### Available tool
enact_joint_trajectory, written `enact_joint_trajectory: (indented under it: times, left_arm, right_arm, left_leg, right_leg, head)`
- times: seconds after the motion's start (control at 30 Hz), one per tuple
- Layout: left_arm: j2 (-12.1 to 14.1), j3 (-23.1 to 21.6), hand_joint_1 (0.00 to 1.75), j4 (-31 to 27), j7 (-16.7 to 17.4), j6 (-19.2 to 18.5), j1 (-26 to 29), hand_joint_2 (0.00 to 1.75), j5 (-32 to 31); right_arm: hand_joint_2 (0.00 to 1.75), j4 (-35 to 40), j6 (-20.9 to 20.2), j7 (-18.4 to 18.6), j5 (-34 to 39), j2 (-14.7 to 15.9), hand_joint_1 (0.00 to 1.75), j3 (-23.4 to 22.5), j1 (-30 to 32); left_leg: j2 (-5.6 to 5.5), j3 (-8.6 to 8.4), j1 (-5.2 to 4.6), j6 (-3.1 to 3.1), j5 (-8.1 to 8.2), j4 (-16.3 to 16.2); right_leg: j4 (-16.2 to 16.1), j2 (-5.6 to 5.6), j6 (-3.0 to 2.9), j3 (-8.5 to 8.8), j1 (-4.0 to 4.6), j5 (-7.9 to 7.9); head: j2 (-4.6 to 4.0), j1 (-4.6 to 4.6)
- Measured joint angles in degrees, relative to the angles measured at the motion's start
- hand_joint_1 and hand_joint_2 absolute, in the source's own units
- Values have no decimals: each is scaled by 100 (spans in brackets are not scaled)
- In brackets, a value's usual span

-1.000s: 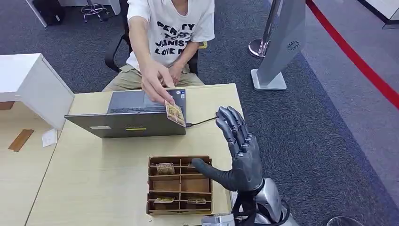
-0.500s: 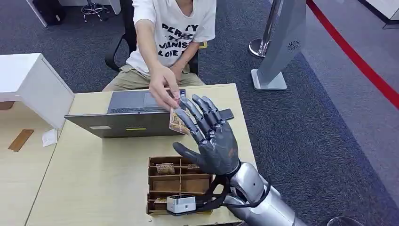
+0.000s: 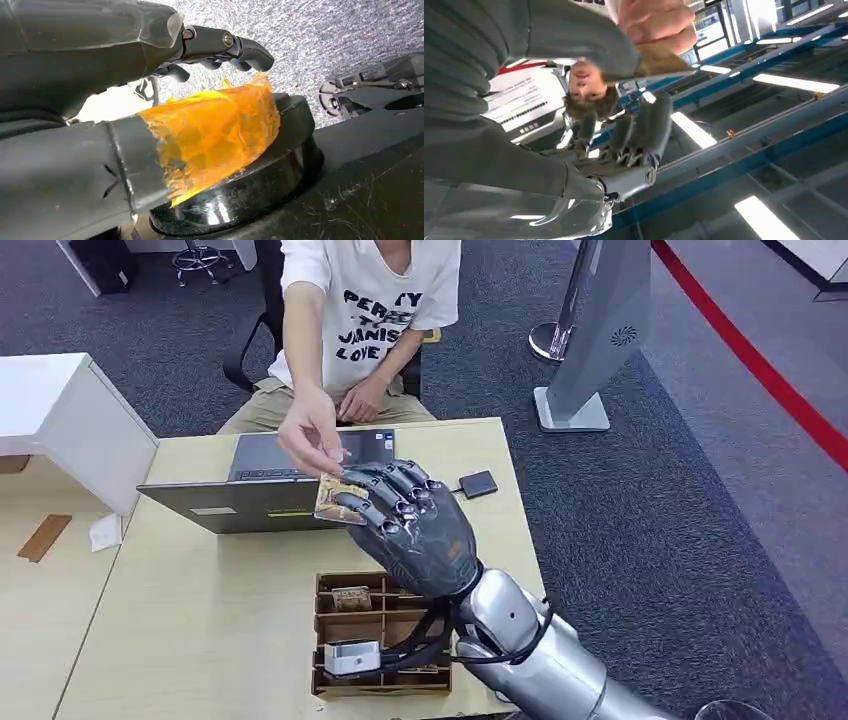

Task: Pass the card to the sensor for recognition and then transmit it.

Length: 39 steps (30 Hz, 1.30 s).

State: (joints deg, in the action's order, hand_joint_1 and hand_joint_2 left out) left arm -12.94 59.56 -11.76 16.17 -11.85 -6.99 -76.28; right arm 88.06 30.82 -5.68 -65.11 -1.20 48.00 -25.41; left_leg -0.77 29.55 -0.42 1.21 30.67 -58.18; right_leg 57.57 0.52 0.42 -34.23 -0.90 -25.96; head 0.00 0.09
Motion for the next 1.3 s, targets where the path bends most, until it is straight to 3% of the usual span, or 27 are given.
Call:
enact_joint_trajectory:
  times: [0.83, 1.3]
  left_arm:
    - [0, 0, 0, 0, 13, 48, 4, 0, 87]
    - [2, 7, 0, 0, -15, 111, 61, 0, 209]
  right_arm:
    - [175, -48, -77, 83, 92, -44, 175, 83, 23]
    - [175, 395, -59, -184, 1705, -76, 175, -309, 407]
  left_leg:
    - [0, 0, 0, 0, 0, 0]
    - [-4, 0, 0, 0, 0, 0]
  right_leg:
    - [0, 0, 0, 0, 0, 0]
    - [-1, -3, 0, -2, 0, 0]
  head:
    - [0, 0]
    - [0, 0]
